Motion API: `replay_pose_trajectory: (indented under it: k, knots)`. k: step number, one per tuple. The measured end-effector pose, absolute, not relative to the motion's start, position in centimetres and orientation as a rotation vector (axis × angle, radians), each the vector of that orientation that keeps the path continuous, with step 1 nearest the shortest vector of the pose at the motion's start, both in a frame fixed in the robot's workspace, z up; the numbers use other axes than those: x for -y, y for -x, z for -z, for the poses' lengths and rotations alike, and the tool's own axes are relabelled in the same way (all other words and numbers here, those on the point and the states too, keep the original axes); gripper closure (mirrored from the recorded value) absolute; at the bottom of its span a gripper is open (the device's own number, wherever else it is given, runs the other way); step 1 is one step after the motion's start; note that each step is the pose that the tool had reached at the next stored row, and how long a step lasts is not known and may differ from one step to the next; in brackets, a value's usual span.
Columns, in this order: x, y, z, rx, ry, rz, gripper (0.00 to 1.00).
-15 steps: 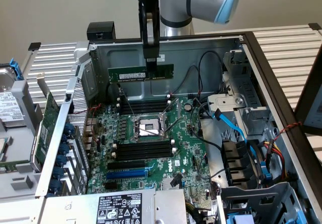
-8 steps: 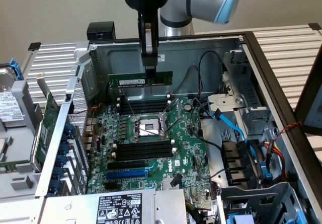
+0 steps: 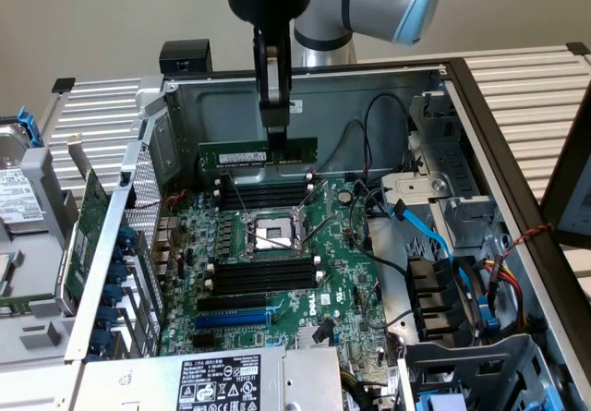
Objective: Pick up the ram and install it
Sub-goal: 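Insert the ram into the slot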
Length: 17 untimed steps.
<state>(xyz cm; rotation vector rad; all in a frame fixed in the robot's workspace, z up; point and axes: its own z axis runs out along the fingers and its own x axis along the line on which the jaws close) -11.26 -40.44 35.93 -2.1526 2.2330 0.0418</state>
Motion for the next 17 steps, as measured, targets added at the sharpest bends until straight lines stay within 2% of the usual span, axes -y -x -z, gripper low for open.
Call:
replay_pose_trajectory:
  k: [17]
  knots:
    - [40.4,11.3,-33.0,-2.232,2.144,-0.05,0.88]
